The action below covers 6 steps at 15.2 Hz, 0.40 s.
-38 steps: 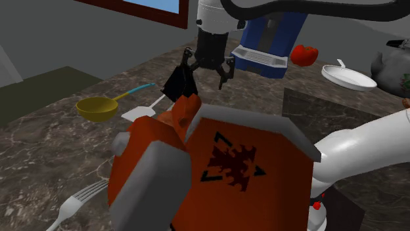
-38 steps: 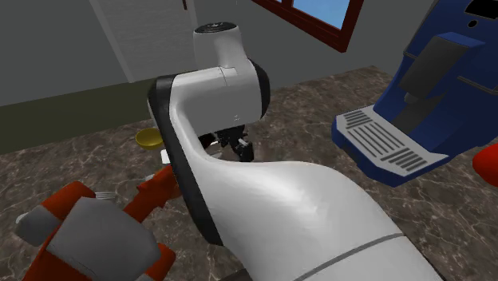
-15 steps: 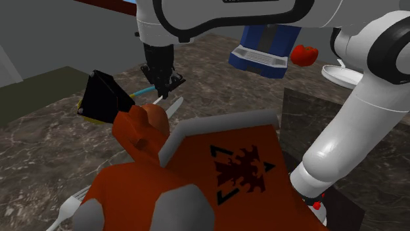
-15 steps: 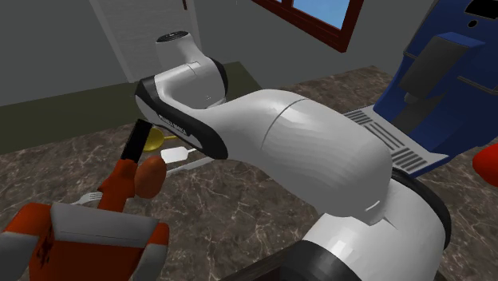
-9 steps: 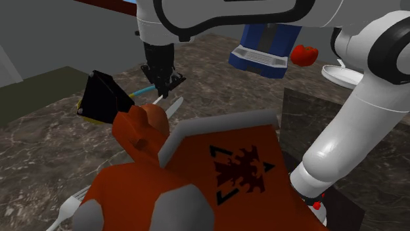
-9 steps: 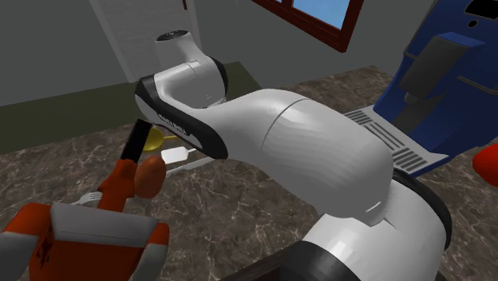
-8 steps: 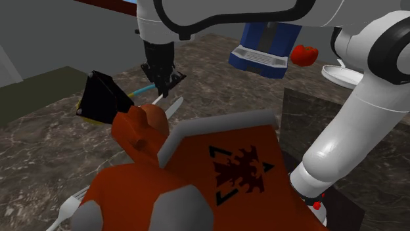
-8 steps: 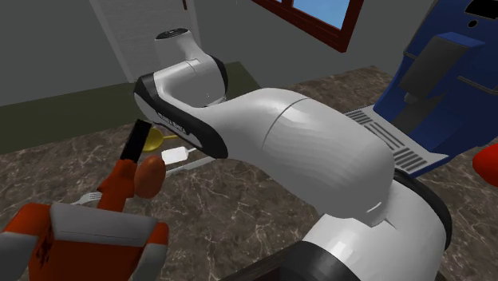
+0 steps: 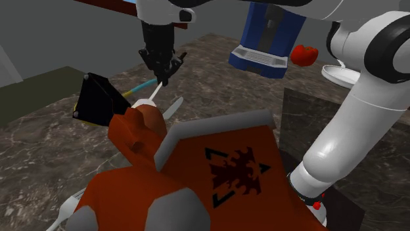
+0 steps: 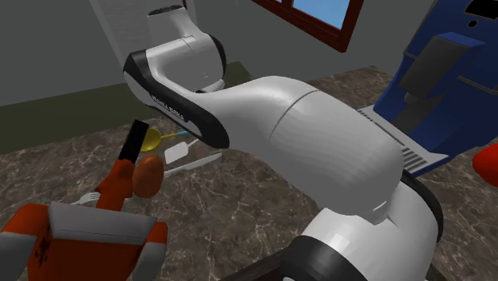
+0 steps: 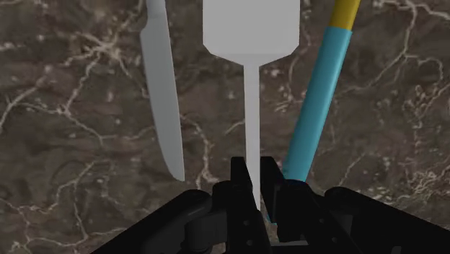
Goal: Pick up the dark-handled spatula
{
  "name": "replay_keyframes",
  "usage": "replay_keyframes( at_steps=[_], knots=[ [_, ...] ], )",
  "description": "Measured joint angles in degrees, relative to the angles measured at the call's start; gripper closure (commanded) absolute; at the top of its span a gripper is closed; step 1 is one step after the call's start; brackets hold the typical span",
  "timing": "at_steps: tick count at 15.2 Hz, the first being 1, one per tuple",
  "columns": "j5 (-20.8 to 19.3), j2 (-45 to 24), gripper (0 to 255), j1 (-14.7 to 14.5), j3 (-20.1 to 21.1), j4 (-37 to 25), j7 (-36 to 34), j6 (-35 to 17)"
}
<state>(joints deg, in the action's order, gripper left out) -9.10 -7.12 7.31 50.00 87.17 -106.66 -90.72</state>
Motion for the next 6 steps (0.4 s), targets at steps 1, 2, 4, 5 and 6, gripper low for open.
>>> replay_keyframes(
  at_steps=[1, 2, 4, 5, 6],
  knots=[
    [-0.1, -0.1, 255, -0.1, 0.0, -0.8, 0.0, 0.8],
    [-0.4, -0.5, 255, -0.3, 0.1, -2.0, -0.1, 1.7],
    [-1.1, -1.4, 255, -0.9, 0.2, -4.5, -0.5, 3.7],
    [-1.5, -1.9, 255, -1.3, 0.3, -5.9, -0.6, 4.7],
    [-1.6, -2.0, 255, -1.4, 0.3, -6.4, -0.7, 5.1]
  ],
)
